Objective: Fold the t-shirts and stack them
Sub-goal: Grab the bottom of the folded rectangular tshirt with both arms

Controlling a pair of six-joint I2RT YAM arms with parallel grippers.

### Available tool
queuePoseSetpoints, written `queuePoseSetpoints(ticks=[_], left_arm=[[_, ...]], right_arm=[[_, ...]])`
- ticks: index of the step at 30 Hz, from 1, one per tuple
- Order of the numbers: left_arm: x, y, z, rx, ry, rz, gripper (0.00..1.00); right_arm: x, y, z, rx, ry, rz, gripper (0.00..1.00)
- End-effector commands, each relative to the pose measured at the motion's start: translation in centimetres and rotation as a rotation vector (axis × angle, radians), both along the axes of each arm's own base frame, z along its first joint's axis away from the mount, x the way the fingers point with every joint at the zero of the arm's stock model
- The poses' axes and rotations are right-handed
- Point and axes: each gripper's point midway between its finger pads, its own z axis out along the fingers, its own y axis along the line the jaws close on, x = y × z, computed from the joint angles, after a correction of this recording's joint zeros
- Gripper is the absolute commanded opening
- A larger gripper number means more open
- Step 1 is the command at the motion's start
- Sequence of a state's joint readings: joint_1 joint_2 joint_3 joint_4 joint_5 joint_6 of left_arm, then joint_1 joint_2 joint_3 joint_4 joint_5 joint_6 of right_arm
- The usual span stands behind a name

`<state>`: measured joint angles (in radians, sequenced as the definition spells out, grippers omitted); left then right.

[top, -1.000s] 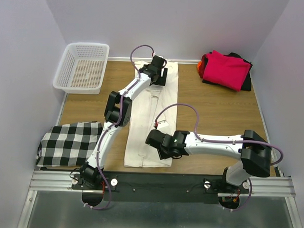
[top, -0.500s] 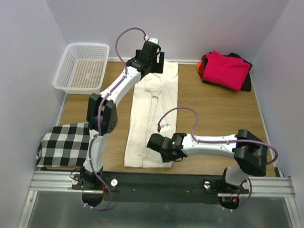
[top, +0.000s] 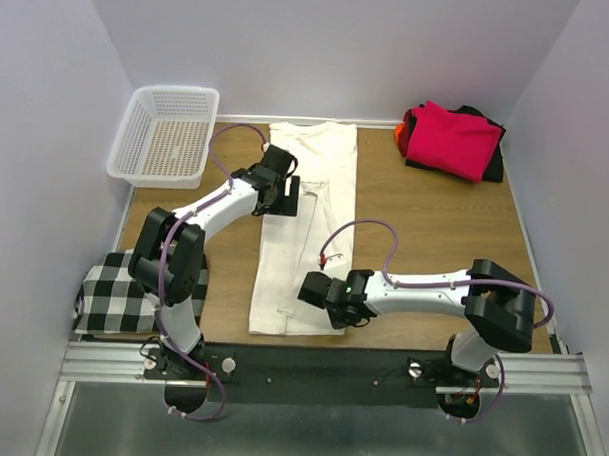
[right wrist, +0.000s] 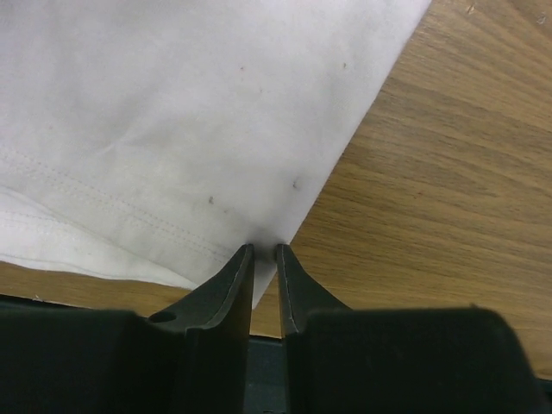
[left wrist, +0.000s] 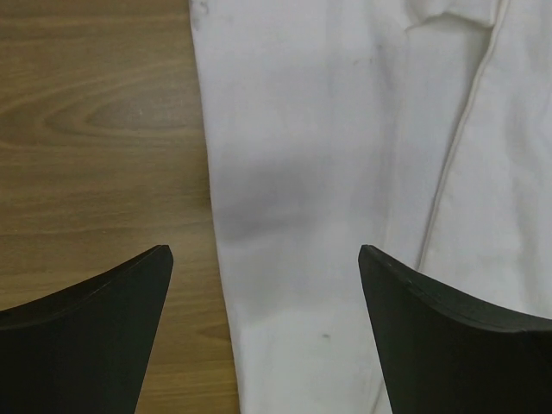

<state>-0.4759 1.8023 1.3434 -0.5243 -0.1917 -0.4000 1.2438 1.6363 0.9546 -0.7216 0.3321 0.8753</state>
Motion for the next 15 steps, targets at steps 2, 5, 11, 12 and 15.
queuePoseSetpoints(ticks=[2,5,11,12,15], left_arm=[[-3.4,-0.7,-0.8,-0.066,0.031,-0.028,0.98],[-5.3,-0.3,-2.4,-0.05,0.079,-0.039,0.98],[-8.1,1.5,-5.8,0.083,0.185,-0.013,0.98],[-8.3,2.1,-6.2,0.119,0.198,0.002,0.98],[-9.1,2.9,-7.7,0.186,0.243,0.015,0.98]], right_arm=[[-0.8,-0.2,-1.0,-0.007,0.026,0.002,0.21],[-0.8,-0.3,-1.1,-0.01,0.029,-0.001,0.13],[-1.5,-1.2,-1.2,-0.004,0.047,-0.017,0.01],[-1.7,-1.3,-1.2,-0.002,0.05,-0.019,0.01],[-2.1,-2.1,-1.1,0.0,0.06,-0.022,0.01]])
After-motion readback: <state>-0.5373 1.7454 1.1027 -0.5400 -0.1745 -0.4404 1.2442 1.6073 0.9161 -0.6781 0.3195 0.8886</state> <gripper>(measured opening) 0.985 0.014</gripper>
